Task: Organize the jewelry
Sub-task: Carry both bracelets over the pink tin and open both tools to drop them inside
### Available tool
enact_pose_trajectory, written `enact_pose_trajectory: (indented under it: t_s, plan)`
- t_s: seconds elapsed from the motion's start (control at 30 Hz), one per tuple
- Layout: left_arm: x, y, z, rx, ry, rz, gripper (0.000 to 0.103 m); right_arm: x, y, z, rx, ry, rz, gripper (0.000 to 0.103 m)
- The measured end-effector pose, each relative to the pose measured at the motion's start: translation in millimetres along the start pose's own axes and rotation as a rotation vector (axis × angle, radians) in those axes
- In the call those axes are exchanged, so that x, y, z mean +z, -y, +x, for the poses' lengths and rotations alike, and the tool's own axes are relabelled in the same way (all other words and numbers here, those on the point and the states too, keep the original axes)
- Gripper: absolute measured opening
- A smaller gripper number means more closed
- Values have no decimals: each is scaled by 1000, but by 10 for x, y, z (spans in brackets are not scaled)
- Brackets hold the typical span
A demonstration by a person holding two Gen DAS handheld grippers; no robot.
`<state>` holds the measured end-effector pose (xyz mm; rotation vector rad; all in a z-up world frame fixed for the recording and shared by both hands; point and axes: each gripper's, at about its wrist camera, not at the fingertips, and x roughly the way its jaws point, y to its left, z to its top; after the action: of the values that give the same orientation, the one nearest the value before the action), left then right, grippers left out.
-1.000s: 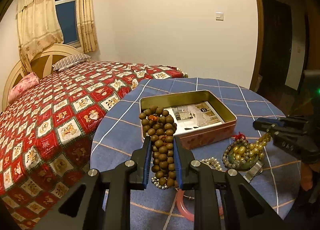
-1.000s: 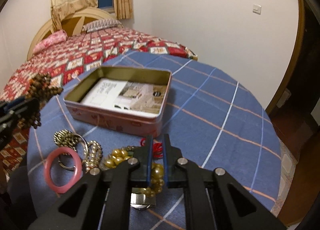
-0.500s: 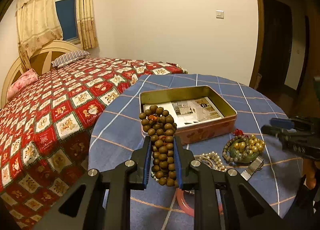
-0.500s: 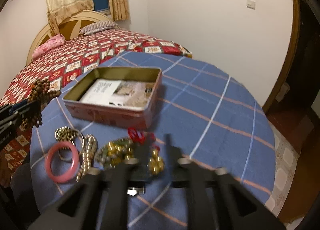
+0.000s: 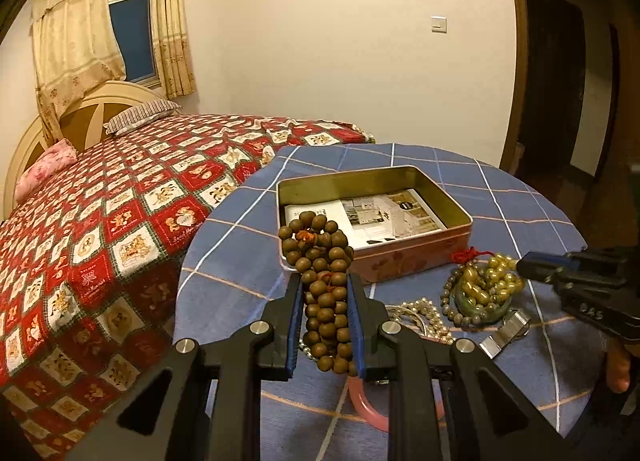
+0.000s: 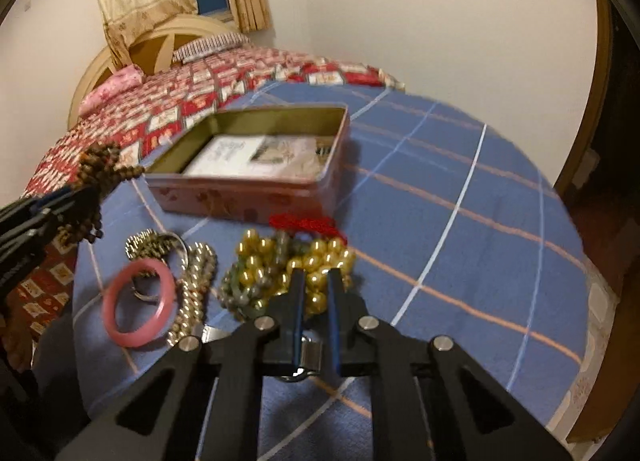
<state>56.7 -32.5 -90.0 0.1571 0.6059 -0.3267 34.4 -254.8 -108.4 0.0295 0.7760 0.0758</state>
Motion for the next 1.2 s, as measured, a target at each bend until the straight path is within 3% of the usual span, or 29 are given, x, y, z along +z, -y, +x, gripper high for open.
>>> enact_pose_trajectory:
  t_s: [0.43, 0.7, 0.93, 1.2]
  plan:
    - [118, -32, -66, 7, 30, 8, 21, 334, -157, -351, -25, 109, -83, 13]
    - [436, -70, -102, 31, 85, 31, 21, 699, -278, -487, -60, 185, -157, 13]
    - [673, -42, 58, 59, 97, 72, 21, 981, -385, -411, -70, 223, -203, 13]
    - [847, -91, 422, 95, 55, 78, 21, 1178, -476, -160, -76, 221, -241, 13]
